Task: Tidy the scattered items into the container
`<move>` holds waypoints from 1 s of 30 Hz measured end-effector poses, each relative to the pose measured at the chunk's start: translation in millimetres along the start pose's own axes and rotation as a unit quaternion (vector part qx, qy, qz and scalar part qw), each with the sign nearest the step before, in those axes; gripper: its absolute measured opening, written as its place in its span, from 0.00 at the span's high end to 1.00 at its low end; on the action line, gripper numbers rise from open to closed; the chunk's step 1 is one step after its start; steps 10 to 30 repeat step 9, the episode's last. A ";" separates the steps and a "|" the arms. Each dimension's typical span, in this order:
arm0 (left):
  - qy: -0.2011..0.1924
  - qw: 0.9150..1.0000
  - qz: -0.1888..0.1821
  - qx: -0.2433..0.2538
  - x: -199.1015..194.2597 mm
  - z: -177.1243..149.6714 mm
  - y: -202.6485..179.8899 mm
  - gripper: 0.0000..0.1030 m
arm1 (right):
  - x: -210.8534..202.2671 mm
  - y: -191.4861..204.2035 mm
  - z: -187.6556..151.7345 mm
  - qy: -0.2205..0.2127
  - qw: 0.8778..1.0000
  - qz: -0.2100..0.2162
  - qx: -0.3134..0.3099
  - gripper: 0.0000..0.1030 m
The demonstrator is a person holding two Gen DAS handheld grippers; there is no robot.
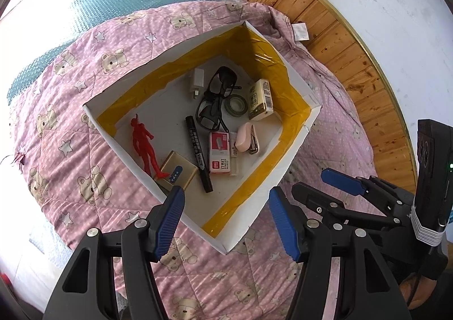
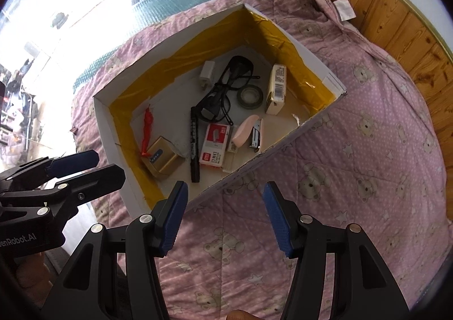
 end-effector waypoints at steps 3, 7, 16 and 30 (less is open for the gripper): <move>0.002 1.000 0.000 -0.001 2.6 -0.1 -0.2 0.39 | 2.6 -0.1 2.1 0.002 1.000 -0.005 -0.008 0.43; 0.004 1.000 0.001 0.000 5.9 0.6 -1.2 0.39 | 5.3 2.1 5.6 0.000 1.000 -0.009 -0.021 0.43; 0.006 1.000 0.001 0.000 7.8 1.2 -1.8 0.39 | 7.4 2.4 7.0 0.003 1.000 -0.011 -0.024 0.43; 0.006 1.000 0.001 0.000 7.8 1.2 -1.8 0.39 | 7.4 2.4 7.0 0.003 1.000 -0.011 -0.024 0.43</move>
Point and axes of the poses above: each gripper's, at about its wrist camera, not at the fingertips, and x roughly the way its jaws point, y to its left, z to its top, the point moved 5 cm from there along x, roughly the way its jaws point, and after that the axes turned 12 degrees about -y, right-handed, at the moved point
